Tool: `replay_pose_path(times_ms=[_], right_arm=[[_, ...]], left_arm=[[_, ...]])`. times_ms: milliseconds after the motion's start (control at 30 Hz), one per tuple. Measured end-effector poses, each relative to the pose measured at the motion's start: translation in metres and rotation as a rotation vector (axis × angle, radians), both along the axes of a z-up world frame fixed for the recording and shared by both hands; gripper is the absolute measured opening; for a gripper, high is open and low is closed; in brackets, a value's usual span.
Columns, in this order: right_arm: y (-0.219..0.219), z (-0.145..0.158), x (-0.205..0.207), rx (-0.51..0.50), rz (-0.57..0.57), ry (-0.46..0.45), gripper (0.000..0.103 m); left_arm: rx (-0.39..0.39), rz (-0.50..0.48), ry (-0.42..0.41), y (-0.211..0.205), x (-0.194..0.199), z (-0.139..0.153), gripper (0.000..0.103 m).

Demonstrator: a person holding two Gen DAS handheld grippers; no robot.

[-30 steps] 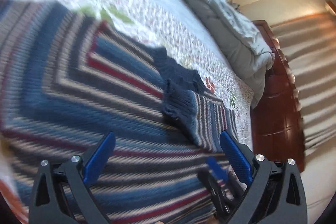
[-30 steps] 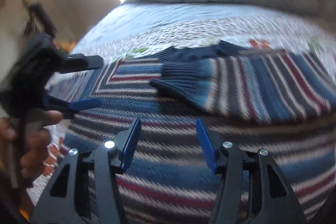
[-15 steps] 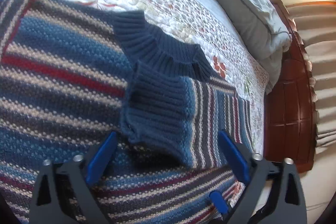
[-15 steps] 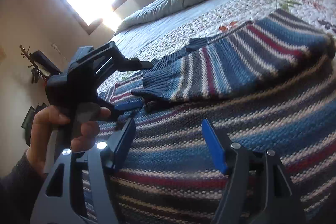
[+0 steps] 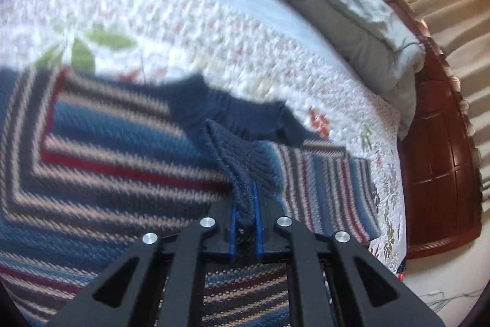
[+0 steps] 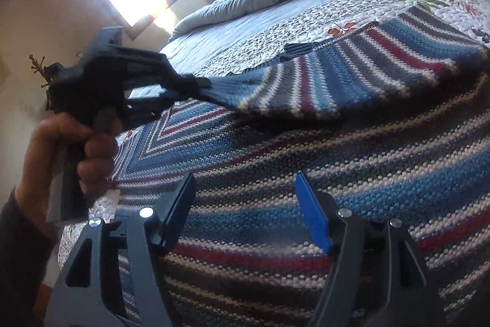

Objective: Fold small clothes
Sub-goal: 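Carry the sleeve across the sweater body and lay it down with the right gripper, then grasp the other sleeve cuff with the right gripper and lift it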

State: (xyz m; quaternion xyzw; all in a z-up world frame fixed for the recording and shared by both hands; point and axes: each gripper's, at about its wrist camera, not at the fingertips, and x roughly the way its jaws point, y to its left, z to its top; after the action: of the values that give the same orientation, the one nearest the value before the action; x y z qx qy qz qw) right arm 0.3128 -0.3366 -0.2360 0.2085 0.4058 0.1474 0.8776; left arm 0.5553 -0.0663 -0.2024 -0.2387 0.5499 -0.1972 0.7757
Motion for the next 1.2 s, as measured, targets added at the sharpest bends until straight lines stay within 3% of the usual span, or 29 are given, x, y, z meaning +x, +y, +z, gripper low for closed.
replay_pose_path(times_ms=[200,567,767,933,1033,1100,1200], right_arm=[[0.0,-0.001,0.0,0.0,0.004,-0.002,0.067],[0.007,0.0,0.002,-0.056,0.014,-0.018,0.067],[0.013,0.004,-0.001,-0.13,0.02,-0.043,0.067],[0.016,0.008,-0.002,-0.167,0.023,-0.063,0.068],[0.022,0.012,-0.004,-0.215,0.031,-0.091,0.07],[0.025,0.012,-0.004,-0.243,0.037,-0.101,0.07],[0.03,0.015,-0.008,-0.279,0.048,-0.121,0.073]], left_arm=[[0.01,0.008,-0.037,0.032,0.01,0.018,0.009],[0.045,0.015,0.023,0.068,-0.005,-0.026,0.009],[0.111,-0.003,0.046,0.071,-0.008,-0.044,0.009],[0.201,-0.018,0.037,0.066,-0.009,-0.04,0.019],[0.282,-0.015,0.017,0.065,-0.013,-0.032,0.031],[0.351,0.0,-0.009,0.065,-0.02,-0.024,0.046],[0.467,0.016,-0.043,0.066,-0.031,-0.016,0.052]])
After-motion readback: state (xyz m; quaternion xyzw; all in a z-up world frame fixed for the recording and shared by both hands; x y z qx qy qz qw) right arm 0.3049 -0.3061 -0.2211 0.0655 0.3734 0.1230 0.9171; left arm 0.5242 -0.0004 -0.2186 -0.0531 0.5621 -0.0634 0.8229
